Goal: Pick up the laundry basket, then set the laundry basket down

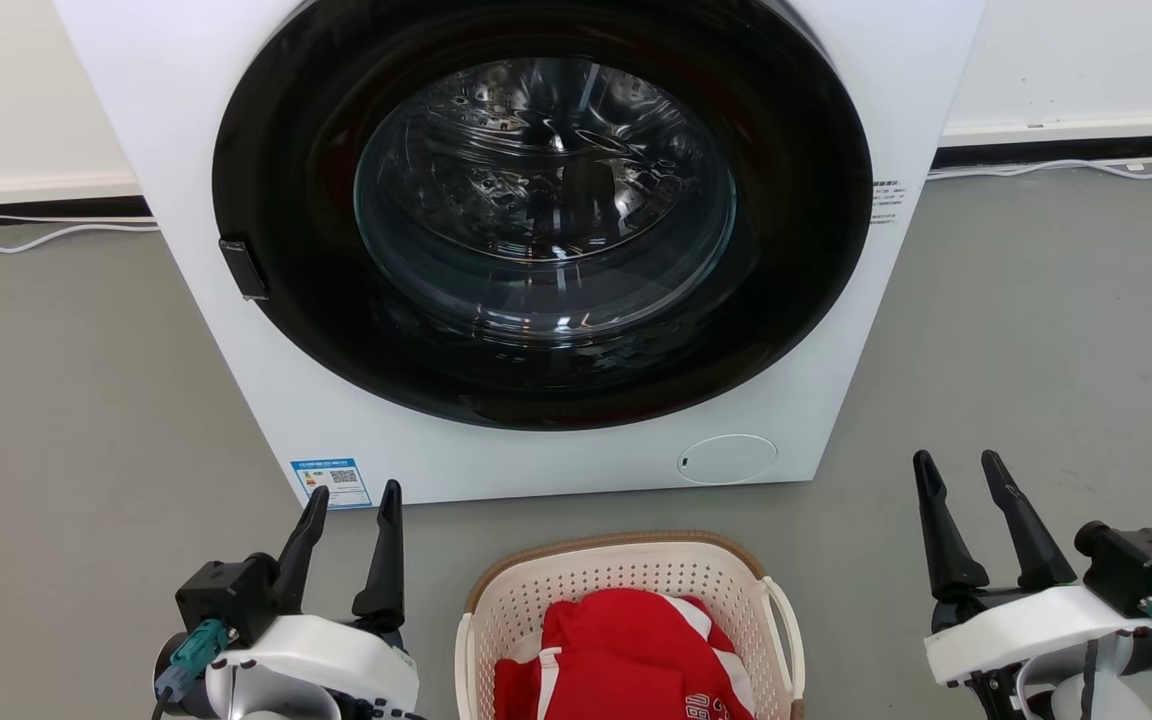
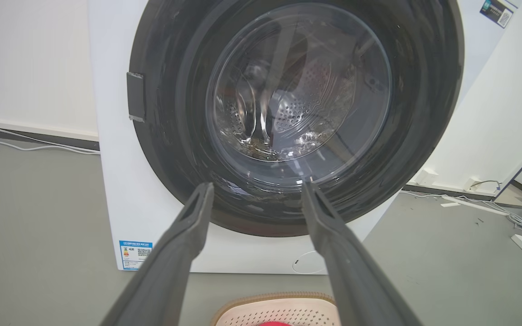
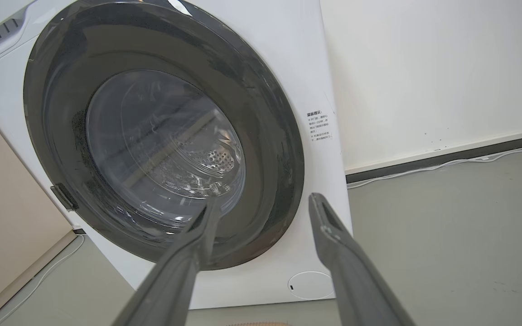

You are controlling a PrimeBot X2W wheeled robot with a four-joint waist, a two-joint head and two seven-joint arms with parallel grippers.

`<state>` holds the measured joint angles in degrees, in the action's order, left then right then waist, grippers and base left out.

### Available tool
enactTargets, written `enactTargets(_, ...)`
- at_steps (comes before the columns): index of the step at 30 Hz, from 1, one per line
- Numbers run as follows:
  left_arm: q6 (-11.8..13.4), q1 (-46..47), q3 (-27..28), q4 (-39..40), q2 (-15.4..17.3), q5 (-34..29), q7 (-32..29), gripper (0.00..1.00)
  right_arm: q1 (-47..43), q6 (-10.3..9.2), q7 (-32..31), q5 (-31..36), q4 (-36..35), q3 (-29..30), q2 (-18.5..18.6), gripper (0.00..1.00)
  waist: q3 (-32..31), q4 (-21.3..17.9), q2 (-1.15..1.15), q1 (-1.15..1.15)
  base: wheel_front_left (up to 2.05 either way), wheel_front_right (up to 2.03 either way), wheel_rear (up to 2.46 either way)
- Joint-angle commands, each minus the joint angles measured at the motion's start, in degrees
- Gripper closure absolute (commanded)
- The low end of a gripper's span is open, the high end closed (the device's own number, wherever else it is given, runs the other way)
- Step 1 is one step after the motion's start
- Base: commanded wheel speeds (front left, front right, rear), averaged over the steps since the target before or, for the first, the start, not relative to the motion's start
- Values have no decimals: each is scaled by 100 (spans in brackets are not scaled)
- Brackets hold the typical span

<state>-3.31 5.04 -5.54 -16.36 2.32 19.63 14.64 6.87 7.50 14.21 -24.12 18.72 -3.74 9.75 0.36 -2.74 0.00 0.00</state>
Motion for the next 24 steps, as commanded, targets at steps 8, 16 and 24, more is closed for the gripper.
enactTargets(8,-8,-33,-9,-159,-19,63,-5,100,-42,0,-12,-16,124,-15,-31,100,9,-23,0,0,0,0,0)
enactTargets(16,-32,-52,72,-189,-21,488,-141,100,-89,0,-137,-417,114,47,-87,100,-7,-5,0,12,0,0,0)
enactTargets(24,-55,-43,132,-162,-17,892,-251,100,-85,0,-251,-798,83,104,-123,100,5,12,0,1,0,0,0)
